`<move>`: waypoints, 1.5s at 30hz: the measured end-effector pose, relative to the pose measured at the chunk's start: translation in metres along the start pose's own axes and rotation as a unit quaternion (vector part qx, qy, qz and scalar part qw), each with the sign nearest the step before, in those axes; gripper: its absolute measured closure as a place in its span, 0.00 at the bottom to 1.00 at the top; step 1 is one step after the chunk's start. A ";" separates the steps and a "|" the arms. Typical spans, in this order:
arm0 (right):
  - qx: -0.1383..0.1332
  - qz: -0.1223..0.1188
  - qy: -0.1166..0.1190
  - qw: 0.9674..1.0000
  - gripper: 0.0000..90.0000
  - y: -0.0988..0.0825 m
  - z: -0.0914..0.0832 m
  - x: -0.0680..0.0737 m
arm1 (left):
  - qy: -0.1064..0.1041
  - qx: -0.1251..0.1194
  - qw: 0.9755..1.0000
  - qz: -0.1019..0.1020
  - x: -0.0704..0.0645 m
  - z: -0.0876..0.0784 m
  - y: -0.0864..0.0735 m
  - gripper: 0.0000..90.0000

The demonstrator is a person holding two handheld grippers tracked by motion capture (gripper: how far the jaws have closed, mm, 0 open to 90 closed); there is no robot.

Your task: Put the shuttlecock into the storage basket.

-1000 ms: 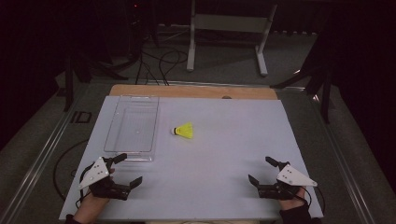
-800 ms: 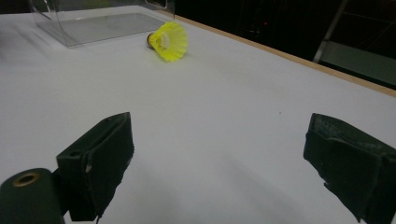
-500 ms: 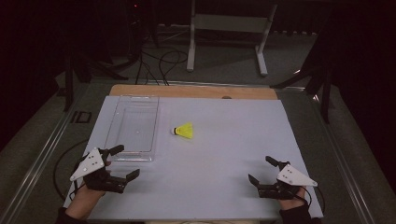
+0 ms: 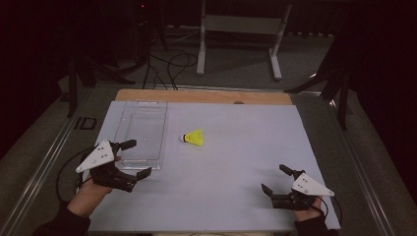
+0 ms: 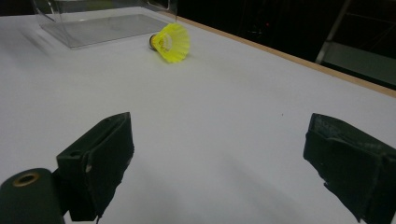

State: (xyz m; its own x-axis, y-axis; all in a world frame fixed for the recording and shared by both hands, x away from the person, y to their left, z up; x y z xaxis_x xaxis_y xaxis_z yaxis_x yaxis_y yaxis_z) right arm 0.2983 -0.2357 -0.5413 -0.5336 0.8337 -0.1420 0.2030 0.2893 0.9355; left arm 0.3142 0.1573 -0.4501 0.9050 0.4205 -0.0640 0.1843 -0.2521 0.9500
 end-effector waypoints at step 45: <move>0.000 -0.002 0.008 1.000 0.09 0.000 0.001 0.003 | -0.058 0.131 0.988 0.051 0.040 0.101 0.043 0.00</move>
State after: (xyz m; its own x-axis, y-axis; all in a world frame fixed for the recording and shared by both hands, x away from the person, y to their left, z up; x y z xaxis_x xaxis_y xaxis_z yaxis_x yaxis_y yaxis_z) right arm 0.2972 -0.2326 -0.5419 -0.5483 0.8244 -0.1406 0.2008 0.2930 0.9348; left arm 0.3973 0.0754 -0.4432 0.9593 0.2817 -0.0212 0.1688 -0.5117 0.8424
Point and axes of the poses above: each handheld gripper's, and its own axes: z roughly forward along the jaws, y roughly out of its top, x roughly to its left, the point moved 10 cm from there along z, roughly forward along the jaws, and after that the axes turned 10 degrees about -y, right-handed, at the moved point
